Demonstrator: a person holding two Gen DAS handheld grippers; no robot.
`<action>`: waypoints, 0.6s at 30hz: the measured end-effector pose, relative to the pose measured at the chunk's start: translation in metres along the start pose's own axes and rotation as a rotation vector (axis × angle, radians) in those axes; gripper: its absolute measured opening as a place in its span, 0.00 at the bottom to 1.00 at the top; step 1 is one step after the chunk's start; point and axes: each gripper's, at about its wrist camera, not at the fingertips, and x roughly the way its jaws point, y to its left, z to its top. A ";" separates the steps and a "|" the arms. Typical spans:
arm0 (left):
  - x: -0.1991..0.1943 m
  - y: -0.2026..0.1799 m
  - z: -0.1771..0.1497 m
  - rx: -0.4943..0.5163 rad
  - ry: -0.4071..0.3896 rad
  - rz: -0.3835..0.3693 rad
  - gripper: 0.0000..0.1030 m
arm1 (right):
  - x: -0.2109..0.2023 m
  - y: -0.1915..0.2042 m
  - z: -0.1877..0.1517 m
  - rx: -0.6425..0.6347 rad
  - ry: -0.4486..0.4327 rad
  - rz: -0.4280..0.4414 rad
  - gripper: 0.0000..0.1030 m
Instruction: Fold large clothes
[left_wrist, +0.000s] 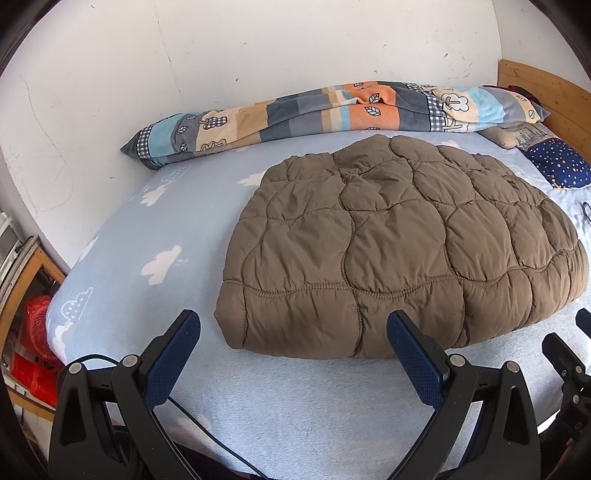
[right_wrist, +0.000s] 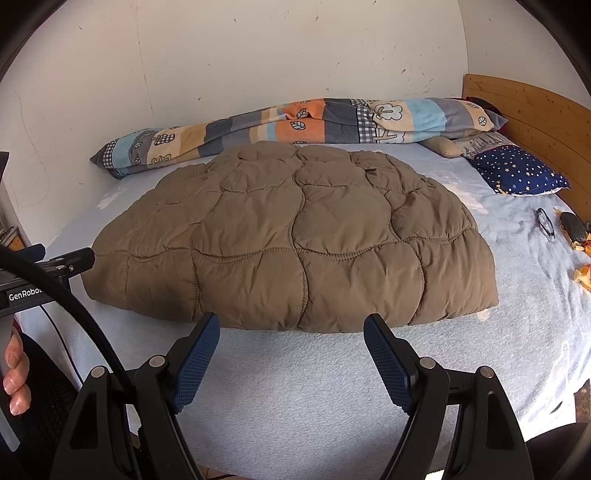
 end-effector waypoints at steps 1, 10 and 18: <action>0.000 0.000 0.000 0.001 0.000 0.001 0.98 | 0.000 0.000 0.000 -0.001 0.000 0.000 0.82; 0.000 0.000 0.000 0.002 0.005 0.000 0.98 | 0.001 0.000 0.000 -0.001 0.001 -0.001 0.82; 0.010 0.001 -0.001 0.009 0.086 -0.025 0.98 | 0.001 0.000 0.000 0.001 -0.001 -0.001 0.82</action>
